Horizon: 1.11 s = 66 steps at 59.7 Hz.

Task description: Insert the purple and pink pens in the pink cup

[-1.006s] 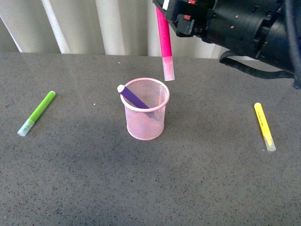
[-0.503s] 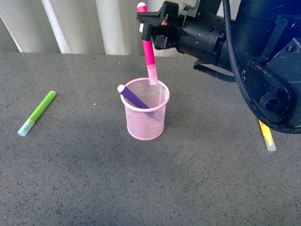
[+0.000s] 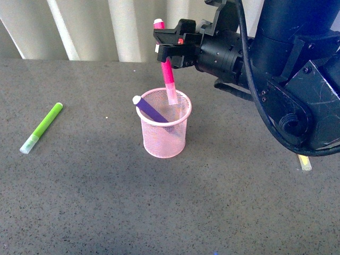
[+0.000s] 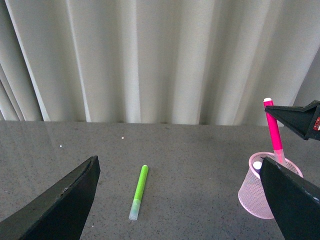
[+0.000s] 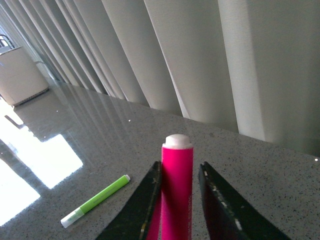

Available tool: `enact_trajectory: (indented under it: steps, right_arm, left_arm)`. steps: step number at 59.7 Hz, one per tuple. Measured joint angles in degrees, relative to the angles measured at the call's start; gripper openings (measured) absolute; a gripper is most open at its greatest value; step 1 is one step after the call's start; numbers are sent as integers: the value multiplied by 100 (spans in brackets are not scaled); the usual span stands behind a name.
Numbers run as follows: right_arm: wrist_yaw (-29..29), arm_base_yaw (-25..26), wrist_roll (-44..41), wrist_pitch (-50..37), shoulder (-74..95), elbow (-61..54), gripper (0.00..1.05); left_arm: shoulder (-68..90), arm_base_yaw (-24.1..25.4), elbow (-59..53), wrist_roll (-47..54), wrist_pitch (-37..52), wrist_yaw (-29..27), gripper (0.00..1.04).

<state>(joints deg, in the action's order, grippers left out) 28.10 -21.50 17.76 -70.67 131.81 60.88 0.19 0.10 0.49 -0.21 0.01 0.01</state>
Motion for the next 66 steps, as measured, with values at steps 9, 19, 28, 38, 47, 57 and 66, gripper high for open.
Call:
enact_trajectory:
  steps: [9,19,28,38,47,57,66]
  right_arm:
    - [-17,-4,66,-9,0,11,54]
    - [-20,15,107,-9,0,11,82]
    - [-22,94,146,-9,-13,11,97]
    - [-15,227,240,-61,-350,-85,98]
    - [96,669,376,-155,-1567,-623,98]
    - [245,1497,407,-20,-3381,-1714,98]
    - [398,2236,199,356,-4857,-2562,98]
  left_arm:
    - [0,0,0,0,0,-2,98]
    - [0,0,0,0,0,-2,98]
    - [0,0,0,0,0,-2,98]
    - [0,0,0,-2,0,-2,98]
    - [0,0,0,-2,0,-2,98]
    - [0,0,0,0,0,-2,98]
    - [0,0,0,0,0,-2,98]
